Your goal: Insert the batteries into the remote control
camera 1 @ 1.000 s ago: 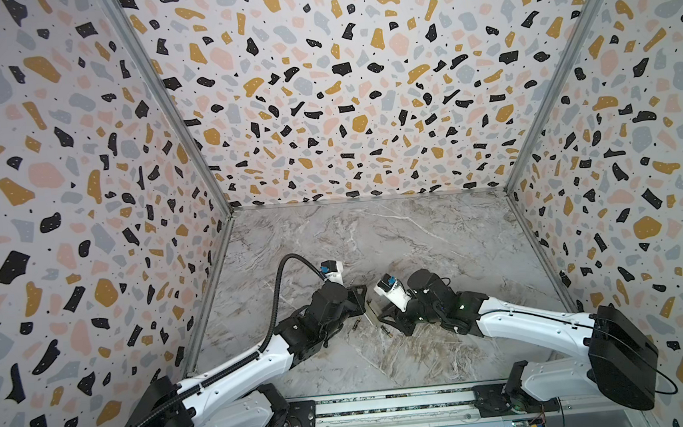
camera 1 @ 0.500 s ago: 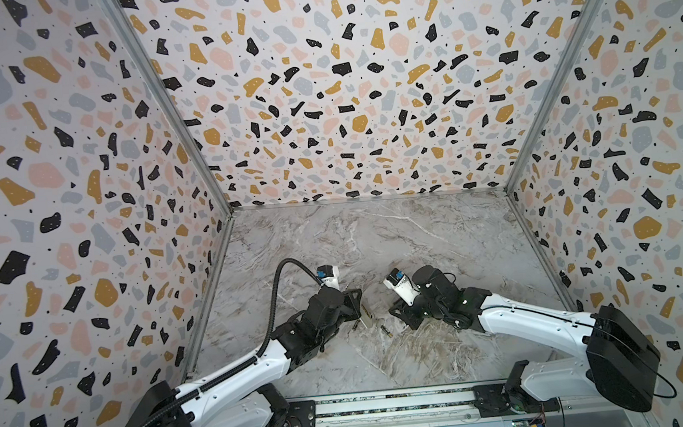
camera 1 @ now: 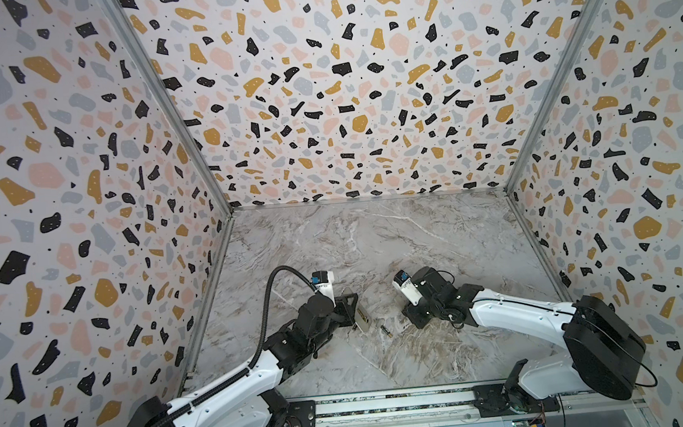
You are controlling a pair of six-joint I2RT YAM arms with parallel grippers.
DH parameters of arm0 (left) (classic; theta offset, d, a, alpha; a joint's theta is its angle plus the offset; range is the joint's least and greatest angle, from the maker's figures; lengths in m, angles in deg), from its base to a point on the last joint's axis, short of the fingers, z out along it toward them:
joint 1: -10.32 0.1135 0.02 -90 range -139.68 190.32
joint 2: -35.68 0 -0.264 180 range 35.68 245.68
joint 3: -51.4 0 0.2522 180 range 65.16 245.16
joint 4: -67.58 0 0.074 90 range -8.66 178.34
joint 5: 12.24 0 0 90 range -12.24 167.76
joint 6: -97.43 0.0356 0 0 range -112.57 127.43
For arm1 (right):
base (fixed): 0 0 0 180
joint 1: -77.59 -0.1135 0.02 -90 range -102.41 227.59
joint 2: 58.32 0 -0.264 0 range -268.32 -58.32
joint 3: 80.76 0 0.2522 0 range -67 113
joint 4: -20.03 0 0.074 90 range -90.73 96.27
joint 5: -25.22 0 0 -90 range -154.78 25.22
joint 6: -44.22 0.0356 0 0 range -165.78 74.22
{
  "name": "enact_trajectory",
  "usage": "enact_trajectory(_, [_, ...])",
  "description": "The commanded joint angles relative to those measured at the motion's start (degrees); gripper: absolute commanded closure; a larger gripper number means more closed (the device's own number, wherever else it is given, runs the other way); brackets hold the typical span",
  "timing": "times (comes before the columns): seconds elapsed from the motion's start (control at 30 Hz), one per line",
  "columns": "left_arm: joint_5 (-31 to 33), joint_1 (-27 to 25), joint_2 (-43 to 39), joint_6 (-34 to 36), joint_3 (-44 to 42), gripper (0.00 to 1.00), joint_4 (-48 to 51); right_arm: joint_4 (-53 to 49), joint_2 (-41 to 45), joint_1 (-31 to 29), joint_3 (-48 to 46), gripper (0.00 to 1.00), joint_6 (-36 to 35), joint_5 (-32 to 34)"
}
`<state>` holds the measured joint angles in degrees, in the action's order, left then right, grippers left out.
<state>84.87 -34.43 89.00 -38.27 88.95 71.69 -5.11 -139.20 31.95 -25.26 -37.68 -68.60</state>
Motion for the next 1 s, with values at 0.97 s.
enact_trajectory(0.97, [-3.59,1.56,-4.1,2.71,-2.45,1.0,-4.37,-5.51,-7.19,1.18,4.19,0.63,-0.54,5.55])
